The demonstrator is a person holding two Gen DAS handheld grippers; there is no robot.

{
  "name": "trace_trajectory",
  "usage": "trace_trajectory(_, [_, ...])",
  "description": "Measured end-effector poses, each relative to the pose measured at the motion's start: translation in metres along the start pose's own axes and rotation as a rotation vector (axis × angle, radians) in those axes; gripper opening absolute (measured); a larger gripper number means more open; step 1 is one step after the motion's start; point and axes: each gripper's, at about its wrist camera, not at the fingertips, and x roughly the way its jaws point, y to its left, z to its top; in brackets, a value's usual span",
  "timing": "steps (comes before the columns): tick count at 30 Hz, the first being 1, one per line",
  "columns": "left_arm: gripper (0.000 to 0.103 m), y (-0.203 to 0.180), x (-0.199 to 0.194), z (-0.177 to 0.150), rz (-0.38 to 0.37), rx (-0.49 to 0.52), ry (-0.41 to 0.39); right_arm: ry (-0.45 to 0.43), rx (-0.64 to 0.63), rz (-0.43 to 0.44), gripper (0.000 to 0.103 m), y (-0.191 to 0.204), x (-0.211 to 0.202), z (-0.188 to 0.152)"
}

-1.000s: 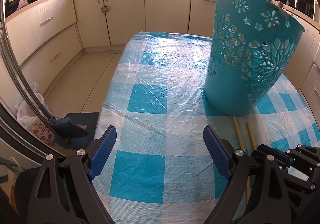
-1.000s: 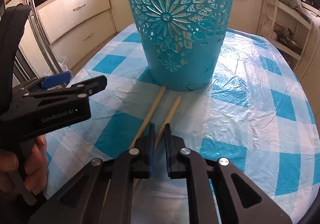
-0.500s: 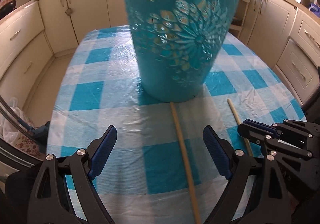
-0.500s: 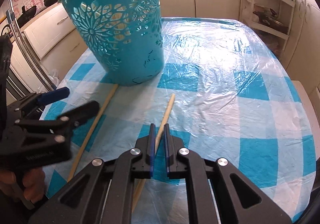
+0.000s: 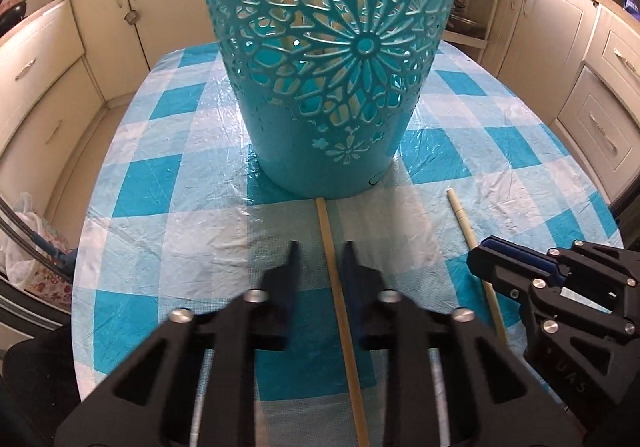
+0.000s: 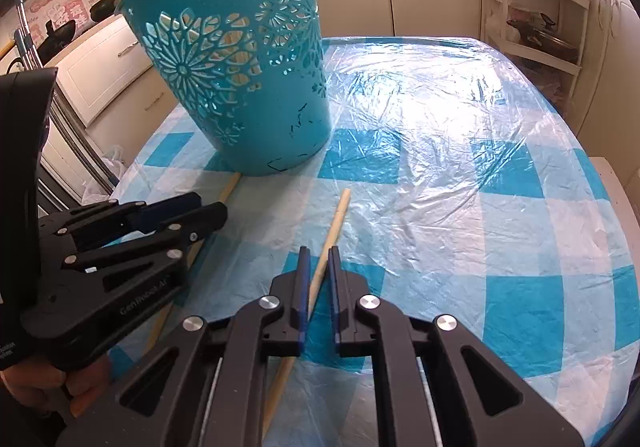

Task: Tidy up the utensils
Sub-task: 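Close the left tool on a loose chopstick beside the basket, then lift the chopstick over the teal basket with the left tool and release it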

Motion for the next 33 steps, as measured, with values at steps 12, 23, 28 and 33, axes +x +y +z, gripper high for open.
trace_trajectory(12, [0.009,0.006,0.005,0.010,0.012,0.011,0.042,-0.018,-0.028,-0.006,0.010,0.006,0.004,0.003])
trace_trajectory(23, [0.005,0.033,-0.027,0.003,-0.119,-0.070,0.063,-0.030,-0.016,0.010,0.010,0.000,0.003,0.002])
trace_trajectory(28, [0.005,0.058,-0.080,0.012,-0.168,-0.137,-0.041,-0.035,-0.025,0.005,0.010,0.002,0.003,0.001])
trace_trajectory(33, [0.005,0.068,-0.138,0.034,-0.217,-0.159,-0.198,-0.036,-0.031,0.002,0.012,0.004,0.004,0.001])
